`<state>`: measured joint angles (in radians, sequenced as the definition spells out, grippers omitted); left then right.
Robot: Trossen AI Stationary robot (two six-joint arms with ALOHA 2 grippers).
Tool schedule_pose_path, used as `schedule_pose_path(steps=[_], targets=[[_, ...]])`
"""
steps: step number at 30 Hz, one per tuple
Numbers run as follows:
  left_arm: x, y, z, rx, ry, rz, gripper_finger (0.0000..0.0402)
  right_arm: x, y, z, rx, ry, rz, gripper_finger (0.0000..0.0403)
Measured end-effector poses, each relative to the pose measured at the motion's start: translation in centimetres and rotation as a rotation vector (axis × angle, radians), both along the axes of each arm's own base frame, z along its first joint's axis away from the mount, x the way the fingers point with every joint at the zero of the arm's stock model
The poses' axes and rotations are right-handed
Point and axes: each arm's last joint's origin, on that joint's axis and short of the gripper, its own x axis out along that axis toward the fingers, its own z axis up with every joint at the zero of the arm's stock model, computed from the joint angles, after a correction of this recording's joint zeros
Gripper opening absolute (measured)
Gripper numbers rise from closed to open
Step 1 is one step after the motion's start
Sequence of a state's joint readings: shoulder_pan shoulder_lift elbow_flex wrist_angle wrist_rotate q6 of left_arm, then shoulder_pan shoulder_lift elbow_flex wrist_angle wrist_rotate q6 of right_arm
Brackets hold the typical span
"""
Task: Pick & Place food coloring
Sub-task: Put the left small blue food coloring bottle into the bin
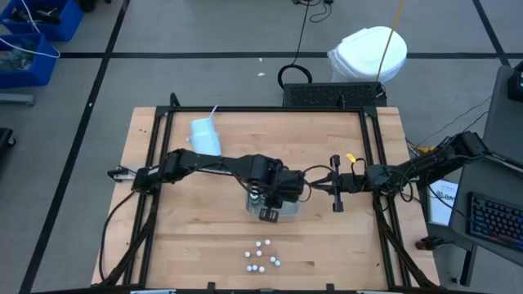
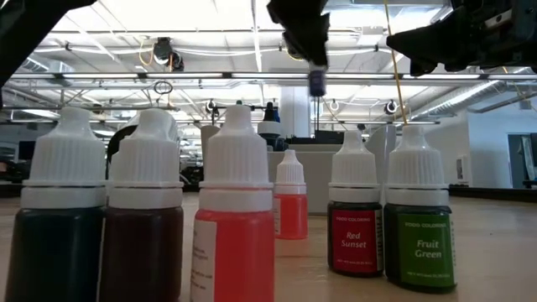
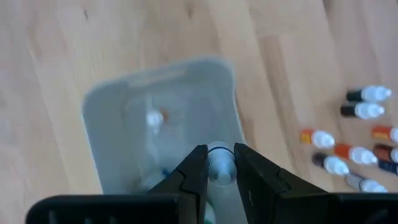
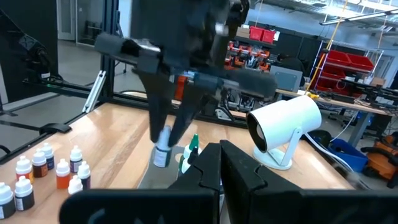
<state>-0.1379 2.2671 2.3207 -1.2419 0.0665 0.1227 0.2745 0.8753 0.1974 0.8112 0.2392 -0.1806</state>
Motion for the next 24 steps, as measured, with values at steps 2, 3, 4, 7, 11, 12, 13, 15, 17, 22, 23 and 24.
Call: schedule_pose_path(steps=[2, 3, 4, 7, 11, 12, 13, 15, 17, 22, 23, 24], targets=[[0.4, -0.1, 0.2, 0.035, -0.051, -0.005, 0.0076, 0.0, 0.0, 0.0, -0.005, 0.000, 0.000, 0.0000], [0.5, -0.1, 0.2, 0.057, -0.069, -0.007, 0.0076, 0.0, 0.0, 0.0, -0.007, 0.000, 0.000, 0.0000], [0.6, -0.2, 0.3, 0.081, -0.085, -0.006, 0.0076, 0.0, 0.0, 0.0, -0.007, 0.000, 0.000, 0.0000], [1.1, -0.2, 0.0, 0.130, -0.121, -0.005, 0.0076, 0.0, 0.0, 0.0, -0.008, 0.000, 0.000, 0.0000], [1.5, -0.1, -1.6, 0.161, -0.083, 0.005, 0.0076, 0.0, 0.0, 0.0, -0.008, 0.001, 0.000, 0.0000], [1.7, -0.2, -1.9, 0.164, -0.082, 0.004, 0.0076, 0.0, 0.0, 0.0, -0.008, 0.002, 0.000, 0.0000], [1.7, -0.2, -2.1, 0.165, -0.074, 0.003, 0.0076, 0.0, 0.0, 0.0, -0.009, 0.003, 0.000, 0.0000], [1.6, -0.2, -2.8, 0.166, -0.058, 0.004, 0.0076, 0.0, 0.0, 0.0, -0.008, 0.000, 0.000, 0.0000], [1.8, -0.2, -3.6, 0.163, -0.059, 0.002, 0.0076, 0.0, 0.0, 0.0, -0.012, 0.003, 0.000, 0.0000], [1.7, -0.2, -5.5, 0.162, -0.023, 0.004, 0.0076, 0.0, 0.0, 0.0, -0.016, 0.002, 0.000, 0.0000], [1.7, -0.2, -6.0, 0.163, -0.017, 0.004, 0.0076, 0.0, 0.0, 0.0, -0.016, 0.002, -0.001, 0.0000], [1.6, -0.2, -6.4, 0.163, -0.006, 0.005, 0.0076, 0.0, 0.0, 0.0, -0.015, 0.002, 0.000, 0.0000]])
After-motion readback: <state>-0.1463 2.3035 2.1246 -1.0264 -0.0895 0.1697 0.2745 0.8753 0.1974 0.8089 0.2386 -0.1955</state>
